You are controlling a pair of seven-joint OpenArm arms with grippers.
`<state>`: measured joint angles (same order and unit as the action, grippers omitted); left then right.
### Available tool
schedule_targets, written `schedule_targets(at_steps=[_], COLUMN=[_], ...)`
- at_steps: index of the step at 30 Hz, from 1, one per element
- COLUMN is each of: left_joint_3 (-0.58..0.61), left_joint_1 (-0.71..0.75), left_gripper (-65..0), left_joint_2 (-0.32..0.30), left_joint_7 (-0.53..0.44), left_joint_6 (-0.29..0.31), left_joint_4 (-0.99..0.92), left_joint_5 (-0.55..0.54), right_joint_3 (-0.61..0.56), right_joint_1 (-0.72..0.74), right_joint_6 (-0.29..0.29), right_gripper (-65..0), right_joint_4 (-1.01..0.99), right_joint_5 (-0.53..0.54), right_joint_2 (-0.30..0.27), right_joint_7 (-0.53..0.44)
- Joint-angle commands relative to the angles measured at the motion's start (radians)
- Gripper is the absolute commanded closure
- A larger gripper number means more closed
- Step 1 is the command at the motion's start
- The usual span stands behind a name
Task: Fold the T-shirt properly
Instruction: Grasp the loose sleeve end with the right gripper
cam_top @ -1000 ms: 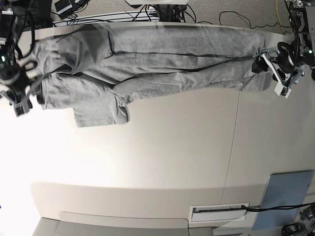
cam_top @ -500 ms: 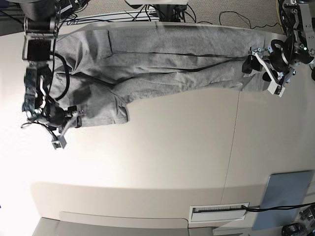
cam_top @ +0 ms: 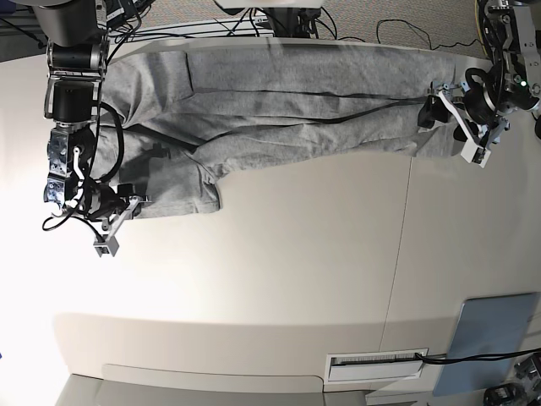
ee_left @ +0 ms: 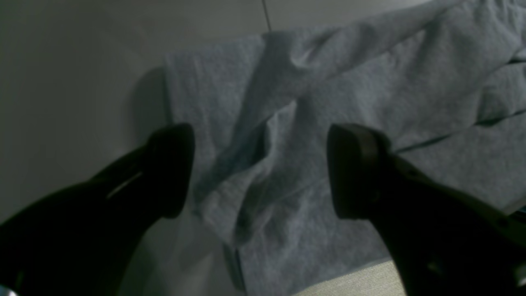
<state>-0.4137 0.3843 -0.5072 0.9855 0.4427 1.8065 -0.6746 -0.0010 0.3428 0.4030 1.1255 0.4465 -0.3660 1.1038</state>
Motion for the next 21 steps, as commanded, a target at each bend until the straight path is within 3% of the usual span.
schedule_targets(at_steps=[1,4,10,15,21], left_joint_3=[-0.008,-0.008,-0.008,-0.008,-0.008], left_joint_1=[-0.005,-0.005,-0.005,-0.005,-0.005], left_gripper=[-49.8,-49.8,-49.8,-49.8,-49.8], left_joint_2=[-0.017,-0.017,-0.017,-0.016,-0.016], left_joint_7=[-0.018,-0.018,-0.018,-0.018,-0.017], left_joint_6=[0.003,0.003,0.003,0.003,0.003], left_joint_4=[0.016,0.016,0.016,0.016,0.016], left_joint_5=[-0.01,-0.01,-0.01,-0.009,-0.009], right_joint_3=[0.002,0.002,0.002,0.002,0.003], right_joint_1=[0.006,0.006,0.003,-0.082,-0.309], right_joint_6=[0.0,0.0,0.027,0.027,0.018], right_gripper=[-8.0,-0.9,0.0,0.0,0.0], right_joint_4=[0.005,0.008,0.141,0.408,0.784], right_joint_5=[-0.003,-0.003,-0.011,-0.022,-0.084], right_joint_2=[-0.011,-0.012,-0.031,-0.057,-0.084], right_joint_7=[0.03,0.028,0.024,0.041,0.077])
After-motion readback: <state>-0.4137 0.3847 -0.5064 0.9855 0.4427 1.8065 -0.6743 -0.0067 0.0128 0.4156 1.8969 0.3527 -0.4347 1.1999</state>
